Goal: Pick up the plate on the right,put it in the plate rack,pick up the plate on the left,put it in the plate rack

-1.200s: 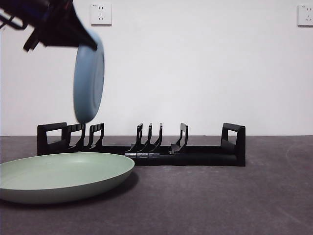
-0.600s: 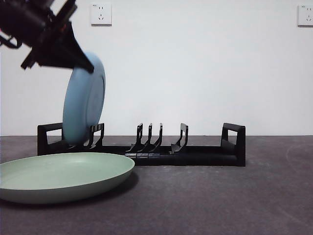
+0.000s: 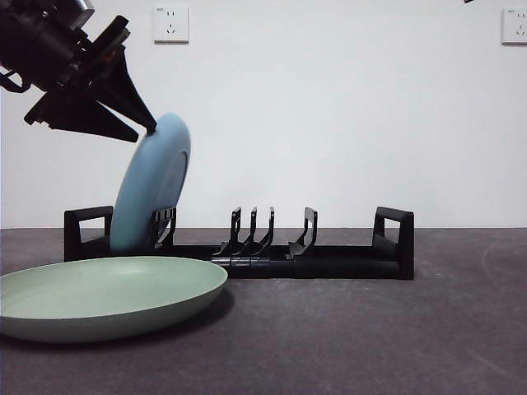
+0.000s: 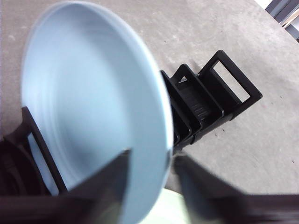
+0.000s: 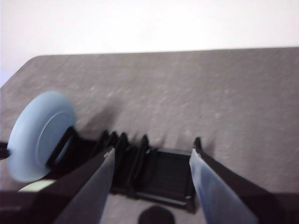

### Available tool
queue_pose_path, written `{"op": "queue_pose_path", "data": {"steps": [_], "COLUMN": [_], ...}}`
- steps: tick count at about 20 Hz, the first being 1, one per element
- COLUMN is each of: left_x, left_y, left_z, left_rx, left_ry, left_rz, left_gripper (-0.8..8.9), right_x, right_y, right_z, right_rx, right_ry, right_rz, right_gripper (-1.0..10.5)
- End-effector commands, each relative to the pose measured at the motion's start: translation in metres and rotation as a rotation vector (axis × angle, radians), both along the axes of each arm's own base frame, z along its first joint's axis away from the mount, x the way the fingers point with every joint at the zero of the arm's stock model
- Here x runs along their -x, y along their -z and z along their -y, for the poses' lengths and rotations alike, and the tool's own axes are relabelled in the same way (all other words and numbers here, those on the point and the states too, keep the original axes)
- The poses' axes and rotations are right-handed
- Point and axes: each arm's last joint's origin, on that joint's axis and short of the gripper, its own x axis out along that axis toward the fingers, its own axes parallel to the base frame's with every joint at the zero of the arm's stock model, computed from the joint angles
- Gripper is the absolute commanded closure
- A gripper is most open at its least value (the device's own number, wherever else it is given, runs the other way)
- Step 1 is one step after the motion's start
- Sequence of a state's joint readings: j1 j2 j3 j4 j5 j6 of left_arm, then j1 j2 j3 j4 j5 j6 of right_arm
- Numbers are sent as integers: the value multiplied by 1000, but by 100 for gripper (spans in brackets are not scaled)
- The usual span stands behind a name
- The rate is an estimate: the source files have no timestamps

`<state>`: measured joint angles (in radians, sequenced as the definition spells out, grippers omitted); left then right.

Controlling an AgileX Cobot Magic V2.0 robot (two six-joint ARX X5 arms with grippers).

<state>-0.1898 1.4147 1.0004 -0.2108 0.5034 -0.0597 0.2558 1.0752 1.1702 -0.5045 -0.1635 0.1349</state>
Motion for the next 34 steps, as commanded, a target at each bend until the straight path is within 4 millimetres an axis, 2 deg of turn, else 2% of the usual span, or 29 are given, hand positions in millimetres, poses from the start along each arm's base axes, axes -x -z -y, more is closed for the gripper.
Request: {"op": "queue_pose_path", "data": {"steps": [1, 6, 12, 16, 20, 22, 24, 28, 31, 34], "left_x": [6, 28, 76, 133, 179, 196, 205, 207, 208, 208], "left_y": [-8, -33, -75, -104, -116, -119, -120, -116, -115, -115], "left_z": [-2, -5, -14, -21, -29, -33, -35, -36, -36, -36], "left_rx": [-8, -6, -6, -86, -176, -186, -180, -192, -195, -197], "left_ry": [7, 17, 28, 22, -24, -46, -40, -34, -32, -32], "left_rz": [20, 94, 250, 417, 536, 573, 588, 551, 541, 536], "left_gripper": [432, 432, 432, 432, 432, 436, 436, 436, 436, 436], "right_x": [-4, -13, -26, -41, -59, -67, -71, -75, -78, -80], "right_y": [5, 19, 49, 95, 152, 176, 197, 227, 234, 240], "right_z": [-5, -19, -58, -107, -146, -159, -169, -180, -183, -185], "right_rx": [-46, -108, -72, -2, 47, 40, 39, 40, 8, -11], "right_ry": [-86, -255, -383, -491, -540, -539, -534, -528, -538, -536], "right_rz": [-47, -161, -309, -472, -596, -640, -675, -730, -745, -755], "right_gripper": [670, 670, 670, 670, 670, 670, 670, 671, 678, 794]}}
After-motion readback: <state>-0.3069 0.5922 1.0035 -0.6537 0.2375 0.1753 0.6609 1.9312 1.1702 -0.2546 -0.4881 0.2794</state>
